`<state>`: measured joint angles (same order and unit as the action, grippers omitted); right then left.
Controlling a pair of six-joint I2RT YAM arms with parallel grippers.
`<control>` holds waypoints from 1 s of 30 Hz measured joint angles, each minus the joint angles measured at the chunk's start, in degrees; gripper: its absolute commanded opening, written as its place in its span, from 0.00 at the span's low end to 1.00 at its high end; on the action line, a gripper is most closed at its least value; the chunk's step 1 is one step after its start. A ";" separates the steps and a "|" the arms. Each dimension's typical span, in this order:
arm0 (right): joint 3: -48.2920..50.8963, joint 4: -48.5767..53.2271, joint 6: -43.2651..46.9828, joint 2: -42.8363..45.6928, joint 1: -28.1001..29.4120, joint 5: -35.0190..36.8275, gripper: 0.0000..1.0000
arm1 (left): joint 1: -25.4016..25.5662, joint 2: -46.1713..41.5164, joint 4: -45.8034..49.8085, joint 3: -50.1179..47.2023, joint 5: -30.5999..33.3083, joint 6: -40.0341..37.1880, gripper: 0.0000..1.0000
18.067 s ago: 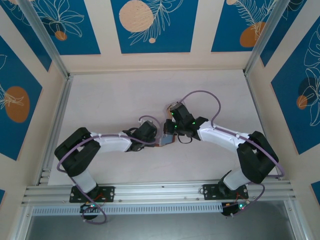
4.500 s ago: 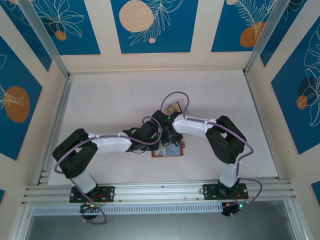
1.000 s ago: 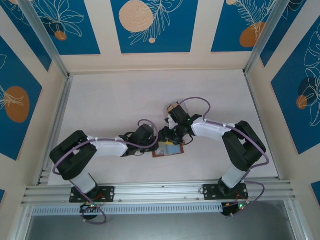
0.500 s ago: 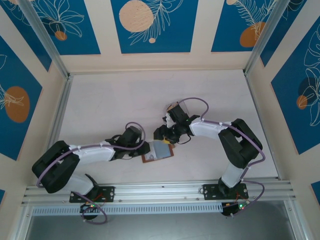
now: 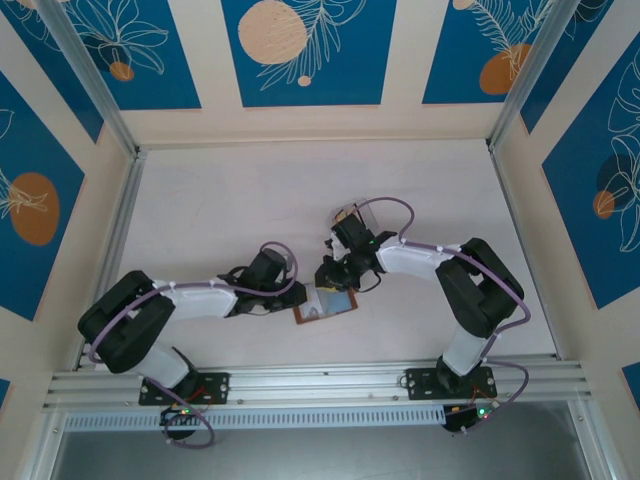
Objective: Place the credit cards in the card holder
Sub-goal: Flip over the card slot in the card holder.
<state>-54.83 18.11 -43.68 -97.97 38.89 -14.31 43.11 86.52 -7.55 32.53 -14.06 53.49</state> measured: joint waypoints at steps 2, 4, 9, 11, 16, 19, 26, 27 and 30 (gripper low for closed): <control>-0.20 1.70 0.26 0.02 0.11 1.77 0.10 | 0.00 0.37 -0.20 0.33 -0.37 -0.07 0.18; -0.35 3.30 0.59 0.07 0.11 3.52 0.07 | -0.04 1.31 -0.44 1.14 -1.18 -0.50 0.19; -1.07 7.39 1.70 1.27 -0.28 7.82 0.04 | -0.04 4.98 -2.29 3.96 -4.31 -1.55 0.20; -1.11 8.17 1.77 2.01 -0.72 8.87 0.05 | -0.04 6.58 -3.10 5.22 -5.42 -1.99 0.20; -1.44 9.66 1.99 2.95 -1.73 10.34 0.16 | -0.09 8.15 -4.35 6.38 -6.78 -3.04 0.23; -1.46 9.49 2.34 2.95 -1.73 9.92 0.35 | -0.26 7.89 -4.46 6.36 -6.97 -3.13 0.33; -1.46 7.72 2.32 2.95 -1.73 6.78 0.39 | -1.42 -1.46 -2.56 3.78 -6.29 -4.59 0.40; -1.46 7.58 2.29 2.95 -1.73 6.58 0.39 | -1.86 -2.73 -2.43 3.21 -6.27 -4.59 0.37; -1.46 7.13 2.29 2.95 -1.73 6.29 0.39 | -2.99 -4.81 -0.79 1.99 -5.90 -5.16 0.27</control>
<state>-56.29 25.23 -41.39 -95.02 37.17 -8.01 40.12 81.71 -8.34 34.52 -19.97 48.34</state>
